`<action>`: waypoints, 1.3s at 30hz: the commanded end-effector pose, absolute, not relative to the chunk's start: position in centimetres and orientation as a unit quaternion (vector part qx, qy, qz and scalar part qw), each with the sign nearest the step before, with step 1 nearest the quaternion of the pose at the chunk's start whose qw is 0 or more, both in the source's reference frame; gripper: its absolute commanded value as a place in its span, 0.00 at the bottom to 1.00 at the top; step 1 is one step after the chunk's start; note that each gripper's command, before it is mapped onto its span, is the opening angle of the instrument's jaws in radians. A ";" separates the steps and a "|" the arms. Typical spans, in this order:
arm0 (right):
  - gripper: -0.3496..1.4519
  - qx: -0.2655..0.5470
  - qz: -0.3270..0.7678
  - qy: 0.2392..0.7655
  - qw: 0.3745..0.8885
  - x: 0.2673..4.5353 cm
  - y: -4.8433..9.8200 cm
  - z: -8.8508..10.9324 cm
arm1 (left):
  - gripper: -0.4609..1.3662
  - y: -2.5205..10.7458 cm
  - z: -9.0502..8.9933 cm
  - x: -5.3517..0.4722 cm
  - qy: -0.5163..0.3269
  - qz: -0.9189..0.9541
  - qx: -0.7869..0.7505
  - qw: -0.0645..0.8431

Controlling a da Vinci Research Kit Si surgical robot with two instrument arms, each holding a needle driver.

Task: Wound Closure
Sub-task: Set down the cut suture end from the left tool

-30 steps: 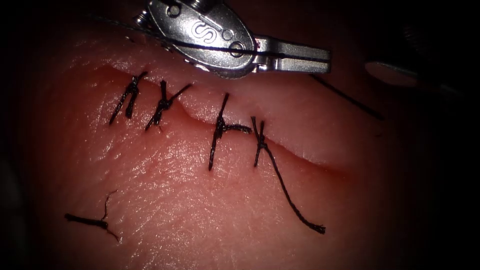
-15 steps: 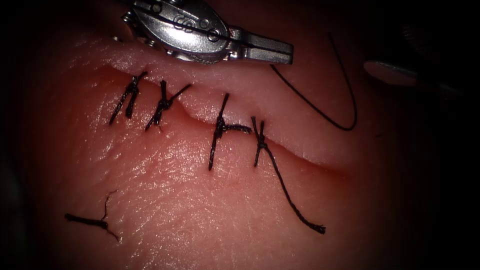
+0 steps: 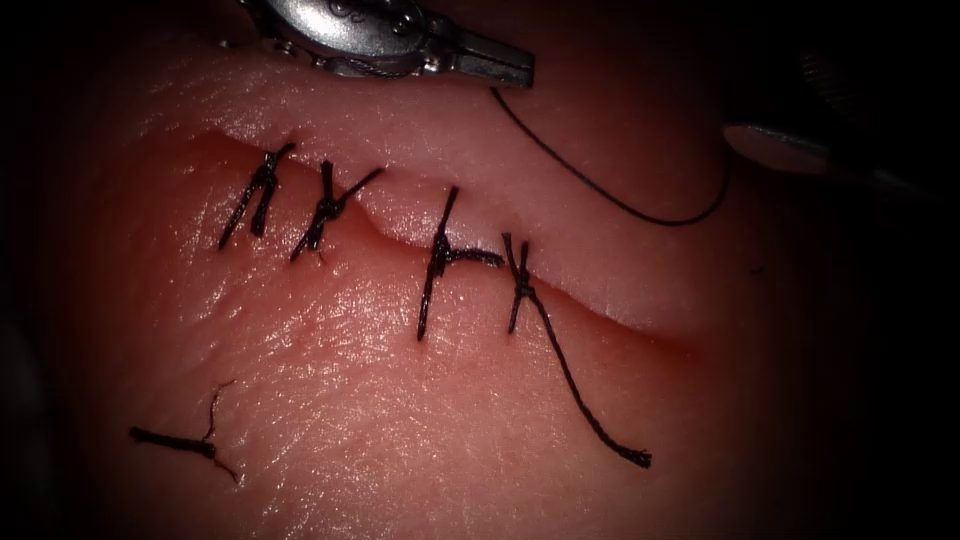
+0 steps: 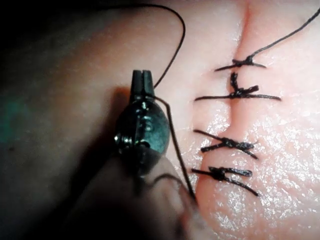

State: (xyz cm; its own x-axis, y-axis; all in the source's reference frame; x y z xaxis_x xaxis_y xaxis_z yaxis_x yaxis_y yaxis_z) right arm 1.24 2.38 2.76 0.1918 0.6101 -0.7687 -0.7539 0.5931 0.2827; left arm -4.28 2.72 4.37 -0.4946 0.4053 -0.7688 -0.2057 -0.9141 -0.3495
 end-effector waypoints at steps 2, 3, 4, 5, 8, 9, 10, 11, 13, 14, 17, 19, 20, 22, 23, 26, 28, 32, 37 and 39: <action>0.63 -0.079 0.444 0.455 0.768 1.24 2.4 2.8 | 0.19 2.7 4.3 -4.18 -0.134 0.855 -0.458 0.204; 0.63 -0.079 0.445 0.454 0.768 1.24 2.4 2.8 | 0.27 2.7 4.3 -4.13 -0.142 0.857 -0.448 0.211; 0.63 -0.079 0.445 0.454 0.768 1.25 2.4 2.8 | 0.31 2.7 4.3 -4.08 -0.155 0.860 -0.432 0.223; 0.63 -0.079 0.445 0.454 0.768 1.25 2.4 2.8 | 0.35 2.7 4.3 -4.04 -0.163 0.863 -0.417 0.232; 0.63 -0.081 0.447 0.452 0.768 1.27 2.4 2.8 | 0.44 2.6 4.2 -3.94 -0.182 0.874 -0.375 0.251; 0.64 -0.081 0.447 0.452 0.768 1.28 2.4 2.8 | 0.45 2.6 4.2 -3.91 -0.184 0.878 -0.364 0.251; 0.64 -0.081 0.447 0.453 0.767 1.29 2.4 2.8 | 0.49 2.6 4.2 -3.88 -0.190 0.879 -0.351 0.259; 0.64 -0.081 0.447 0.453 0.767 1.30 2.4 2.8 | 0.57 2.6 4.1 -3.86 -0.195 0.879 -0.343 0.268; 0.65 -0.081 0.447 0.453 0.767 1.31 2.4 2.8 | 0.58 2.5 4.0 -3.82 -0.198 0.879 -0.340 0.270; 0.65 -0.081 0.447 0.453 0.767 1.32 2.4 2.8 | 0.59 2.5 4.0 -3.81 -0.199 0.879 -0.340 0.270; 0.66 -0.080 0.447 0.454 0.767 1.33 2.4 2.8 | 0.64 2.5 3.9 -3.78 -0.202 0.877 -0.339 0.273; 0.67 -0.079 0.446 0.454 0.767 1.34 2.4 2.8 | 0.61 2.4 3.7 -3.75 -0.217 0.874 -0.335 0.277; 0.66 -0.079 0.446 0.454 0.767 1.34 2.4 2.8 | 0.58 2.4 3.6 -3.75 -0.225 0.871 -0.333 0.282; 0.66 -0.079 0.446 0.454 0.767 1.34 2.4 2.8 | 0.54 2.4 3.4 -3.76 -0.239 0.866 -0.329 0.292; 0.66 -0.079 0.446 0.454 0.767 1.34 2.4 2.8 | 0.51 2.4 3.3 -3.78 -0.251 0.861 -0.326 0.298; 0.67 -0.077 0.445 0.454 0.768 1.35 2.4 2.8 | 0.35 2.4 3.0 -3.85 -0.272 0.847 -0.342 0.302; 0.70 -0.078 0.446 0.454 0.768 1.36 2.4 2.8 | 0.27 2.4 2.9 -3.91 -0.287 0.837 -0.356 0.301; 0.73 -0.076 0.446 0.452 0.769 1.39 2.4 2.8 | 0.17 2.2 2.8 -4.00 -0.340 0.821 -0.357 0.289; 0.74 -0.074 0.445 0.455 0.768 1.43 2.4 2.8 | 0.27 1.9 3.0 -4.02 -0.390 0.811 -0.346 0.265; 0.73 -0.074 0.445 0.455 0.768 1.43 2.4 2.8 | 0.20 1.8 3.0 -4.02 -0.385 0.812 -0.345 0.270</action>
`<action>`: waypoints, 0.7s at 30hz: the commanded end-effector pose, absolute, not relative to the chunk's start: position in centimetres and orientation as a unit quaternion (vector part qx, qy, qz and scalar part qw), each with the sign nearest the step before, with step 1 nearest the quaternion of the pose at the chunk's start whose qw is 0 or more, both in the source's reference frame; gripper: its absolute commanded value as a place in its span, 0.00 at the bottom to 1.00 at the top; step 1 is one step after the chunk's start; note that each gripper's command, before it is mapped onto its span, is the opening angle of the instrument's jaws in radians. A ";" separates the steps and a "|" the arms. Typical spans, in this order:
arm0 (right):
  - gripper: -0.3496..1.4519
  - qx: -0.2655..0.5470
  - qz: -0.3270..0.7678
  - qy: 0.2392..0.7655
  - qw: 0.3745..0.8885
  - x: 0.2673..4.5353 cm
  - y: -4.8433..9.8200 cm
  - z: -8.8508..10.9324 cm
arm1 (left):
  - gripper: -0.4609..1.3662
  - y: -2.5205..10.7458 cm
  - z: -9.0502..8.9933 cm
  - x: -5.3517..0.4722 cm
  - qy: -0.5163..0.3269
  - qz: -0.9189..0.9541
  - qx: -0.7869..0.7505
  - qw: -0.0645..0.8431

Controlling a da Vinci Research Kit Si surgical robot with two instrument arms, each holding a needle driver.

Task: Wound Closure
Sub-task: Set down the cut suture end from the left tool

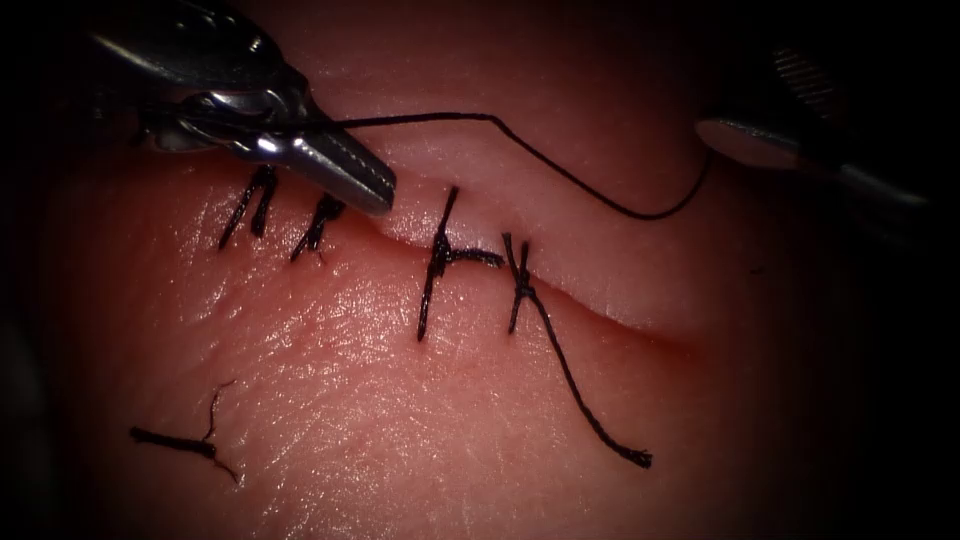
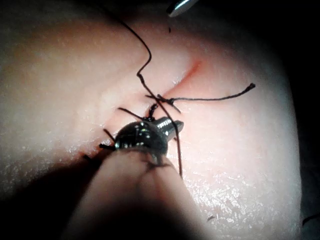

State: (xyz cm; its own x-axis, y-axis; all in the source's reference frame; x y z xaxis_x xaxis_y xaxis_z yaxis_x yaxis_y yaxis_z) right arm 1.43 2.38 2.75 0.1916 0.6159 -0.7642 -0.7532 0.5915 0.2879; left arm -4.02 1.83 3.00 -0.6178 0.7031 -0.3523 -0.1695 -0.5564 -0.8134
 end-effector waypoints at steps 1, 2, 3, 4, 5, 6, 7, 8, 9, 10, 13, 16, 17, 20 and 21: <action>0.73 -0.074 0.445 0.455 0.768 1.43 2.4 2.8 | 0.21 1.8 3.0 -4.02 -0.378 0.814 -0.347 0.273; 0.73 -0.074 0.445 0.455 0.768 1.43 2.4 2.8 | 0.24 1.8 3.0 -4.03 -0.375 0.815 -0.347 0.275; 0.73 -0.074 0.445 0.455 0.768 1.43 2.4 2.8 | 0.25 1.8 3.0 -4.03 -0.376 0.814 -0.346 0.275; 0.73 -0.074 0.445 0.455 0.768 1.43 2.4 2.8 | 0.25 1.8 3.1 -4.04 -0.375 0.814 -0.347 0.275; 0.73 -0.074 0.445 0.455 0.768 1.43 2.4 2.8 | 0.25 1.8 3.1 -4.05 -0.375 0.814 -0.347 0.276; 0.73 -0.074 0.445 0.455 0.768 1.43 2.4 2.8 | 0.24 1.8 3.0 -4.07 -0.375 0.814 -0.347 0.276; 0.73 -0.074 0.445 0.455 0.768 1.43 2.4 2.8 | 0.24 1.7 3.0 -4.10 -0.373 0.813 -0.349 0.278; 0.73 -0.074 0.445 0.455 0.768 1.43 2.4 2.8 | 0.23 1.7 3.0 -4.12 -0.374 0.812 -0.352 0.279; 0.73 -0.074 0.445 0.455 0.768 1.43 2.4 2.8 | 0.23 1.7 3.0 -4.14 -0.374 0.809 -0.355 0.280; 0.73 -0.074 0.445 0.455 0.768 1.43 2.4 2.8 | 0.21 1.7 3.0 -4.19 -0.378 0.803 -0.363 0.284; 0.73 -0.074 0.445 0.455 0.768 1.43 2.4 2.8 | 0.19 1.6 2.9 -4.28 -0.382 0.792 -0.379 0.287; 0.73 -0.074 0.445 0.455 0.768 1.43 2.4 2.8 | 0.17 1.5 2.8 -4.40 -0.390 0.782 -0.396 0.282; 0.73 -0.074 0.445 0.454 0.769 1.43 2.4 2.8 | 0.17 1.4 2.8 -4.44 -0.394 0.781 -0.399 0.277; 0.73 -0.074 0.445 0.454 0.769 1.44 2.4 2.8 | 0.18 1.3 2.8 -4.54 -0.406 0.773 -0.404 0.274; 0.73 -0.073 0.444 0.455 0.769 1.44 2.4 2.8 | 0.18 1.2 2.9 -4.56 -0.408 0.770 -0.407 0.273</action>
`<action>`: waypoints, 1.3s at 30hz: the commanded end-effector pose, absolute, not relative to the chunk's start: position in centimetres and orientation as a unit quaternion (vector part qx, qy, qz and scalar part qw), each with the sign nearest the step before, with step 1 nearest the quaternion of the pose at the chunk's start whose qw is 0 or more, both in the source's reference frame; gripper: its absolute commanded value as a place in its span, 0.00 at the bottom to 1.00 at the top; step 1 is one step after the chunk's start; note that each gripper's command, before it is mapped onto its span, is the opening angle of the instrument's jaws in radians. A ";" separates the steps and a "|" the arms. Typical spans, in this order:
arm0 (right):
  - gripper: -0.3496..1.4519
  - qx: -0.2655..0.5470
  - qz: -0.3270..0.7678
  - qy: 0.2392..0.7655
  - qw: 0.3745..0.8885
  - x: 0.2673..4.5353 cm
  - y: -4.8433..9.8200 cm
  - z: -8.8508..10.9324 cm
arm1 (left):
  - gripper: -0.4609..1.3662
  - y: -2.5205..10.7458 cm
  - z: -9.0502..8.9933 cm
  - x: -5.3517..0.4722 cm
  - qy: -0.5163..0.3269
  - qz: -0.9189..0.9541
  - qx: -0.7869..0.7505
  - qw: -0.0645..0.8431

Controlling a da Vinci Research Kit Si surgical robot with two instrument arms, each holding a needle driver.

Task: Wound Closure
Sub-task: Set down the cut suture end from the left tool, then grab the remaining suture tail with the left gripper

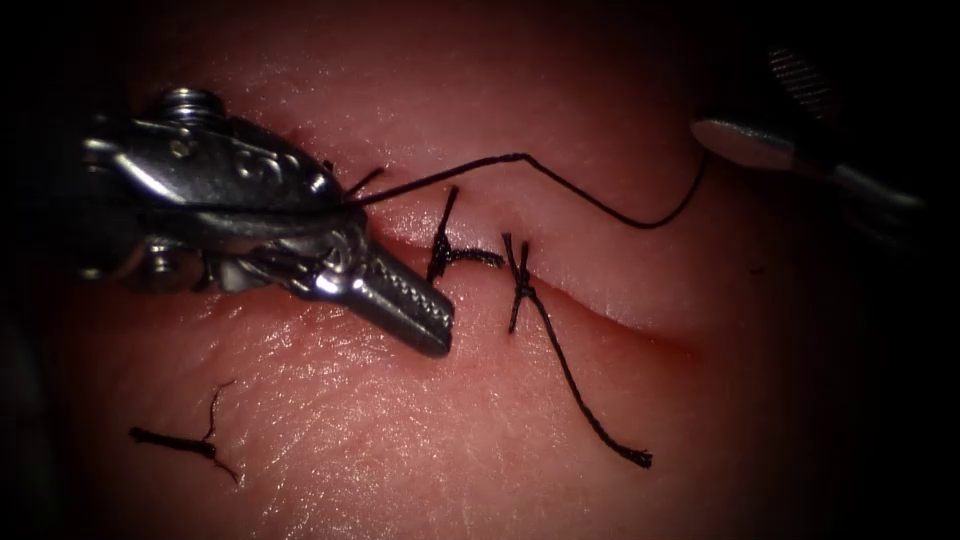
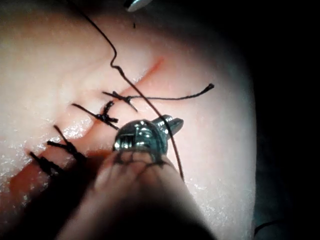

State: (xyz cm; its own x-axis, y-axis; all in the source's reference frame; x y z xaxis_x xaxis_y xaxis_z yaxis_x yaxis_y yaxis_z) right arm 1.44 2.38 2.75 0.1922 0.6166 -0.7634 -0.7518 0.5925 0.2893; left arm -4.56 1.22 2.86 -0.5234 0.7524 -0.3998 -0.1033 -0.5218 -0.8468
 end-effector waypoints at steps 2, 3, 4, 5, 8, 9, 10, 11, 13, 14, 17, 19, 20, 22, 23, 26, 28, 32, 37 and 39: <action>0.73 -0.073 0.444 0.454 0.769 1.44 2.4 2.8 | 0.17 1.1 2.9 -4.62 -0.412 0.763 -0.421 0.266; 0.73 -0.073 0.444 0.454 0.769 1.44 2.4 2.8 | 0.17 1.1 2.9 -4.65 -0.414 0.760 -0.427 0.264; 0.73 -0.073 0.444 0.454 0.769 1.45 2.4 2.8 | 0.16 1.1 2.9 -4.69 -0.411 0.753 -0.439 0.266; 0.73 -0.073 0.445 0.454 0.769 1.45 2.4 2.8 | 0.16 1.1 2.9 -4.72 -0.408 0.749 -0.447 0.269; 0.73 -0.073 0.444 0.455 0.768 1.46 2.4 2.8 | 0.21 1.1 2.9 -4.82 -0.393 0.732 -0.490 0.264; 0.74 -0.073 0.444 0.455 0.768 1.46 2.4 2.8 | 0.30 1.1 2.9 -4.86 -0.387 0.728 -0.500 0.265; 0.74 -0.073 0.444 0.455 0.768 1.47 2.4 2.8 | 0.32 1.1 2.9 -4.86 -0.384 0.728 -0.502 0.264; 0.74 -0.072 0.444 0.456 0.768 1.47 2.4 2.8 | 0.35 1.1 2.8 -4.89 -0.377 0.727 -0.508 0.265; 0.74 -0.072 0.444 0.456 0.768 1.48 2.4 2.8 | 0.40 1.2 2.8 -4.93 -0.362 0.730 -0.517 0.263; 0.74 -0.071 0.443 0.457 0.768 1.48 2.4 2.7 | 0.43 1.2 2.8 -4.94 -0.351 0.731 -0.523 0.261; 0.74 -0.072 0.444 0.457 0.768 1.49 2.4 2.7 | 0.46 1.3 2.8 -4.96 -0.321 0.730 -0.546 0.256; 0.74 -0.072 0.444 0.457 0.768 1.49 2.4 2.8 | 0.46 1.3 2.8 -4.97 -0.303 0.727 -0.561 0.254; 0.74 -0.072 0.444 0.457 0.768 1.49 2.4 2.8 | 0.48 1.4 2.8 -4.97 -0.293 0.725 -0.570 0.253; 0.74 -0.072 0.444 0.457 0.768 1.49 2.4 2.8 | 0.53 1.4 2.7 -4.96 -0.276 0.722 -0.582 0.253; 0.74 -0.071 0.443 0.456 0.768 1.49 2.4 2.8 | 0.58 1.4 2.7 -4.96 -0.268 0.721 -0.587 0.252; 0.73 -0.070 0.443 0.457 0.768 1.49 2.4 2.8 | 0.70 1.5 2.7 -4.95 -0.247 0.727 -0.590 0.248; 0.73 -0.070 0.443 0.457 0.768 1.49 2.4 2.8 | 0.79 1.5 2.7 -4.93 -0.235 0.730 -0.594 0.241; 0.73 -0.070 0.443 0.457 0.768 1.49 2.4 2.8 | 0.79 1.4 2.7 -4.93 -0.215 0.763 -0.570 0.217; 0.73 -0.070 0.443 0.457 0.768 1.49 2.4 2.8 | 0.80 1.4 2.6 -5.05 -0.192 0.820 -0.509 0.176; 0.73 -0.070 0.443 0.457 0.768 1.49 2.4 2.8 | 0.80 1.4 2.6 -5.12 -0.183 0.836 -0.492 0.159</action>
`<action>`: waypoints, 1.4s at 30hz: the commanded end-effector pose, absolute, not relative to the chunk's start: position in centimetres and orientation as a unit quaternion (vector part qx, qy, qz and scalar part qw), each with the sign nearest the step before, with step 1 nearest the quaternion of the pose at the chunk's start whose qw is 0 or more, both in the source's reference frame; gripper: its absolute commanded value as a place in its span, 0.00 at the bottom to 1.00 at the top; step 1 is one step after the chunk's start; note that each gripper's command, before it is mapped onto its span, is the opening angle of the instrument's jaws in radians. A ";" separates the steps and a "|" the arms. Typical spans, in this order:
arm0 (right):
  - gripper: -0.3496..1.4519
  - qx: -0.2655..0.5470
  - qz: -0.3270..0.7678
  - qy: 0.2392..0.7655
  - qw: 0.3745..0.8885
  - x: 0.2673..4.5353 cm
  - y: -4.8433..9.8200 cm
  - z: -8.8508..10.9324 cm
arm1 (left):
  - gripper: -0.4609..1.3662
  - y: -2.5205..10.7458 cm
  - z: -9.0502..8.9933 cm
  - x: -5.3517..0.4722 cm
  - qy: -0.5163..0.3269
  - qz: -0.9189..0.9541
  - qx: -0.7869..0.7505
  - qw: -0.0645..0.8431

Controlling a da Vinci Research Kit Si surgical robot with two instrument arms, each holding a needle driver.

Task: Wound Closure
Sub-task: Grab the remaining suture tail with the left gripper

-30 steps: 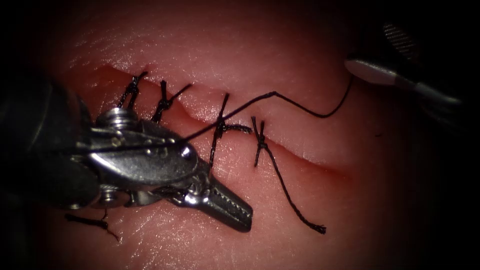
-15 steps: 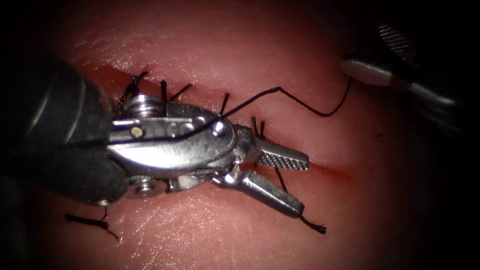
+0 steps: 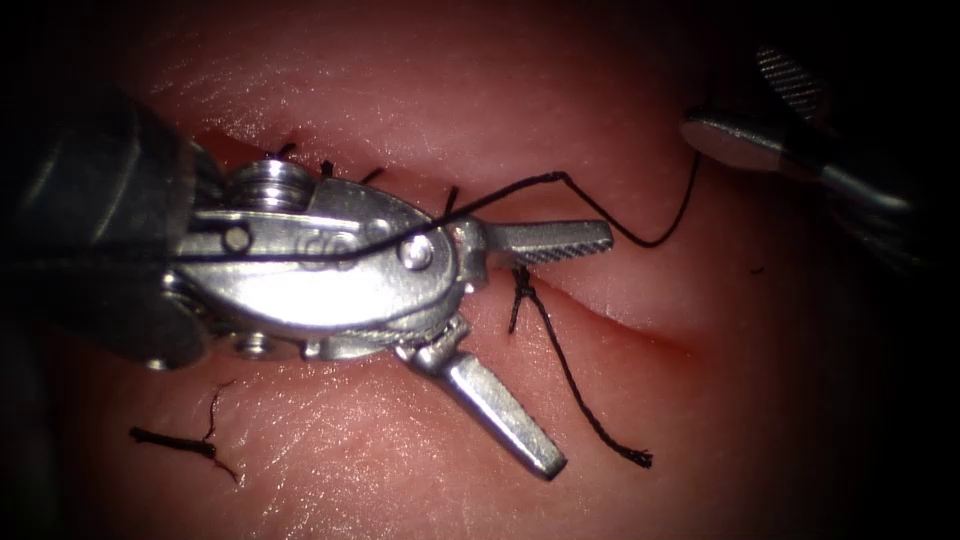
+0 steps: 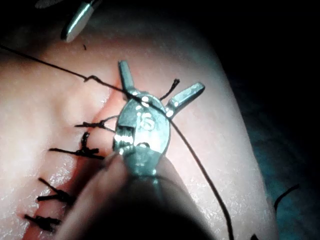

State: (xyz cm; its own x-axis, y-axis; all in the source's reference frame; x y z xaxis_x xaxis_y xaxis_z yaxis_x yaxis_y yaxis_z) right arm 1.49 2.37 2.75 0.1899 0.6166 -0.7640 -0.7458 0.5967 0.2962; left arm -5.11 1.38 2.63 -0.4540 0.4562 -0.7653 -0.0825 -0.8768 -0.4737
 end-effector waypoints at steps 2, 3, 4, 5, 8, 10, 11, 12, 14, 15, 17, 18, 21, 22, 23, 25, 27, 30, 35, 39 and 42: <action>0.73 -0.070 0.443 0.457 0.768 1.49 2.4 2.8 | 0.79 1.4 2.6 -5.18 -0.177 0.846 -0.481 0.147; 0.73 -0.070 0.443 0.457 0.768 1.49 2.4 2.8 | 0.79 1.4 2.6 -5.22 -0.176 0.852 -0.472 0.142; 0.73 -0.070 0.443 0.457 0.768 1.49 2.4 2.8 | 0.79 1.4 2.6 -5.23 -0.174 0.854 -0.470 0.139; 0.73 -0.070 0.443 0.457 0.768 1.49 2.4 2.8 | 0.78 1.4 2.6 -5.26 -0.172 0.862 -0.459 0.131; 0.73 -0.070 0.443 0.457 0.768 1.49 2.4 2.8 | 0.78 1.3 2.7 -5.30 -0.167 0.881 -0.429 0.111; 0.73 -0.070 0.443 0.457 0.768 1.49 2.4 2.8 | 0.76 1.3 2.7 -5.30 -0.164 0.892 -0.408 0.102; 0.73 -0.070 0.443 0.457 0.768 1.49 2.4 2.8 | 0.75 1.3 2.8 -5.30 -0.163 0.897 -0.399 0.097; 0.73 -0.070 0.443 0.457 0.768 1.49 2.4 2.8 | 0.74 1.3 2.8 -5.30 -0.162 0.900 -0.393 0.094; 0.73 -0.070 0.443 0.457 0.768 1.49 2.4 2.8 | 0.72 1.2 2.8 -5.31 -0.160 0.904 -0.388 0.086; 0.73 -0.070 0.443 0.457 0.768 1.49 2.4 2.8 | 0.72 1.2 2.9 -5.32 -0.160 0.904 -0.388 0.082; 0.73 -0.070 0.443 0.457 0.768 1.49 2.4 2.8 | 0.71 1.2 3.0 -5.35 -0.162 0.903 -0.389 0.079; 0.73 -0.070 0.442 0.457 0.768 1.49 2.4 2.8 | 0.71 1.1 3.0 -5.37 -0.160 0.904 -0.389 0.079; 0.73 -0.070 0.442 0.457 0.768 1.48 2.4 2.8 | 0.71 1.0 3.1 -5.46 -0.163 0.903 -0.390 0.075; 0.73 -0.070 0.442 0.457 0.768 1.48 2.4 2.8 | 0.71 1.0 3.1 -5.47 -0.163 0.903 -0.390 0.072; 0.72 -0.070 0.442 0.457 0.768 1.48 2.4 2.8 | 0.71 1.0 3.1 -5.51 -0.163 0.903 -0.390 0.071; 0.72 -0.070 0.442 0.457 0.768 1.48 2.4 2.8 | 0.71 1.0 3.2 -5.53 -0.158 0.904 -0.392 0.062; 0.73 -0.070 0.442 0.458 0.768 1.48 2.4 2.8 | 0.70 0.9 3.2 -5.54 -0.157 0.904 -0.392 0.060; 0.73 -0.070 0.442 0.458 0.768 1.48 2.4 2.8 | 0.67 0.9 3.2 -5.54 -0.155 0.905 -0.392 0.060; 0.73 -0.070 0.442 0.458 0.768 1.48 2.4 2.8 | 0.31 0.9 3.3 -5.53 -0.155 0.905 -0.392 0.059; 0.73 -0.070 0.442 0.458 0.768 1.48 2.4 2.8 | 0.06 0.9 3.2 -5.51 -0.159 0.904 -0.393 0.057; 0.73 -0.070 0.442 0.458 0.768 1.48 2.4 2.8 | 0.06 0.9 3.3 -5.51 -0.173 0.901 -0.395 0.049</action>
State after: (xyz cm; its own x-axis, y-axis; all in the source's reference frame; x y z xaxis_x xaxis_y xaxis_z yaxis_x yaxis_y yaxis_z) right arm 1.48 2.38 2.78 0.1907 0.6149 -0.7652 -0.7454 0.5979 0.2948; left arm -5.50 0.88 3.25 -0.6836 0.2206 -0.6958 0.0434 -0.9393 -0.3404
